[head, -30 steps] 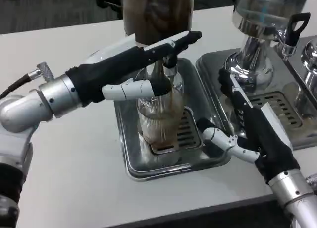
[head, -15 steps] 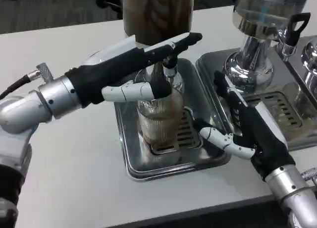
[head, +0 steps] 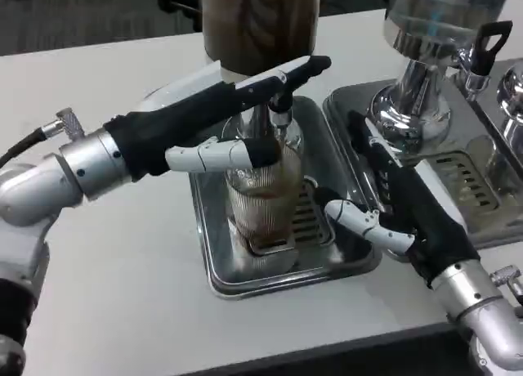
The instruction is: Grasp the cup under the faucet to collect the drink, then remove the cup.
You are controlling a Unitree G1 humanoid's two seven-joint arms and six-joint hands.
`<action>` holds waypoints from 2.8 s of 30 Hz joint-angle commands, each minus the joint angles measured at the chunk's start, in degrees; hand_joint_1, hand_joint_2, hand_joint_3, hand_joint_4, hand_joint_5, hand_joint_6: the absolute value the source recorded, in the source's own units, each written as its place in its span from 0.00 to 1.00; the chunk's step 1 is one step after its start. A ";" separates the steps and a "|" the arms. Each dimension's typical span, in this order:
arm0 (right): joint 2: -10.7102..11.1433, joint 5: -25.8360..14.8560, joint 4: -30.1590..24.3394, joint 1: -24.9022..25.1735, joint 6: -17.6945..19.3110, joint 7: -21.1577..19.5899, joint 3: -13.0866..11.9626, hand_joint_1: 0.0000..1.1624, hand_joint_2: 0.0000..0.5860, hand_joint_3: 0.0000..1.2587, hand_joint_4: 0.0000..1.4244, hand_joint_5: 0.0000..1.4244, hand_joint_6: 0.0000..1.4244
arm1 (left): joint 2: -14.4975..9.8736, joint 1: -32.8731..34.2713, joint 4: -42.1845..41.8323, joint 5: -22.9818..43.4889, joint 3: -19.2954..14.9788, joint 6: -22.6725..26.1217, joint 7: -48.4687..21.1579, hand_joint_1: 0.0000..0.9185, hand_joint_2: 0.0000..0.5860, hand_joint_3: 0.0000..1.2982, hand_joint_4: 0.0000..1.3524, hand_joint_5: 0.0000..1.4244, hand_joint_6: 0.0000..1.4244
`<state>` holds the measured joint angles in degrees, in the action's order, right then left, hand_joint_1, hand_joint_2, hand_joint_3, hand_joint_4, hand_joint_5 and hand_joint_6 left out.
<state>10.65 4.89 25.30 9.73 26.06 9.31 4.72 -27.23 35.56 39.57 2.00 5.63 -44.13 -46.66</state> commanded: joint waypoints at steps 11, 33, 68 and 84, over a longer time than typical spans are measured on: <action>-0.95 -0.68 2.25 2.72 -0.58 0.98 -0.58 0.52 0.41 0.00 0.00 0.00 0.00 | -1.28 -1.55 -1.10 -1.01 1.19 0.22 -1.26 0.00 0.06 0.04 0.00 0.02 0.00; -2.00 -1.07 5.40 5.22 -0.49 2.43 -0.26 0.51 0.41 0.00 0.00 0.00 0.00 | -1.73 -1.98 -1.97 -0.86 1.10 0.65 -1.13 0.00 0.06 0.05 0.00 0.02 0.00; -4.10 -0.63 9.56 7.93 0.29 2.89 0.09 0.49 0.44 0.00 0.00 0.00 0.00 | -0.92 -3.30 -5.70 6.61 -1.09 5.76 -3.44 0.00 0.06 0.05 0.00 0.02 0.01; -4.35 -0.28 10.49 7.82 0.82 2.20 0.10 0.48 0.44 0.00 0.00 0.00 0.01 | 1.08 -2.57 -8.07 13.90 -4.56 11.46 -7.00 0.00 0.06 0.06 0.00 0.03 0.02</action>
<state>6.72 4.64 35.45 17.15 25.79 12.07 4.93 -26.42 32.73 32.83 14.62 2.21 -33.33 -52.40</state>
